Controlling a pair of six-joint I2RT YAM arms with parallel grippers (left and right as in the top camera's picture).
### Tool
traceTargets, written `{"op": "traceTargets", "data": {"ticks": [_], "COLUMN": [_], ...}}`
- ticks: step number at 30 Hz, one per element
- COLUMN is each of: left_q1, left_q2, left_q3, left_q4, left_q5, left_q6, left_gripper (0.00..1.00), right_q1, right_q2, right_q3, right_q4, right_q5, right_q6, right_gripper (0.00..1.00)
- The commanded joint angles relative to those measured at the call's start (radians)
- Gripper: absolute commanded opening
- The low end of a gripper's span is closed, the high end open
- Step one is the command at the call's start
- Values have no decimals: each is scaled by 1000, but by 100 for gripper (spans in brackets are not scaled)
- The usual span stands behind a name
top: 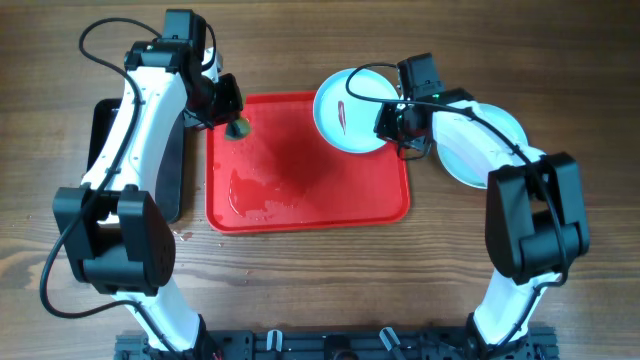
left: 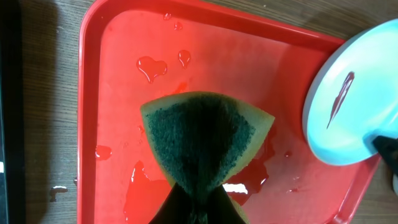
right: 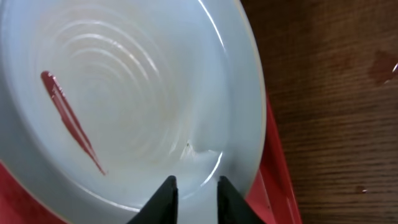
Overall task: Clean dirty plates on tray and stack at the side
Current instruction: 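Grasp the remaining light-blue plate and drag it to tray center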
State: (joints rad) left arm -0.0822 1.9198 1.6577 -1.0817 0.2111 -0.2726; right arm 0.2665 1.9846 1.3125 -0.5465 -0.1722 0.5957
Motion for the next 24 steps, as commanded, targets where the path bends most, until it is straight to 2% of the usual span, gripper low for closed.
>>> {"op": "traceTargets", "data": {"ticks": [1, 7, 12, 17, 18, 20, 21, 22, 24], "left_q1": [-1, -1, -1, -1, -1, -1, -1, -1, -1], "left_q2": [-1, -1, -1, -1, -1, -1, -1, -1, -1], "left_q3": [-5, -4, -4, -5, -5, -4, -4, -4, -4], "left_q4": [0, 0, 0, 0, 0, 0, 0, 0, 0], "left_q5": [17, 16, 16, 16, 17, 17, 17, 16, 16], "left_q6": [-8, -8, -8, -8, -8, -8, -8, -8, -8], "left_gripper": [4, 4, 4, 4, 4, 4, 4, 4, 4], "right_q1": [27, 127, 234, 210, 195, 156, 132, 102, 59], "right_q2": [41, 40, 23, -91, -128, -190, -203, -201, -167], "right_q3": [4, 4, 4, 62, 79, 87, 87, 86, 86], "right_q4": [-40, -175, -290, -332, -334, -318, -307, -291, -258], "right_q5": [42, -55, -96, -71, -26, 117, 166, 202, 205], "right_q6": [17, 8, -24, -93, -104, -129, -159, -223, -338], "right_gripper": [18, 10, 8, 9, 11, 25, 29, 38, 38]}}
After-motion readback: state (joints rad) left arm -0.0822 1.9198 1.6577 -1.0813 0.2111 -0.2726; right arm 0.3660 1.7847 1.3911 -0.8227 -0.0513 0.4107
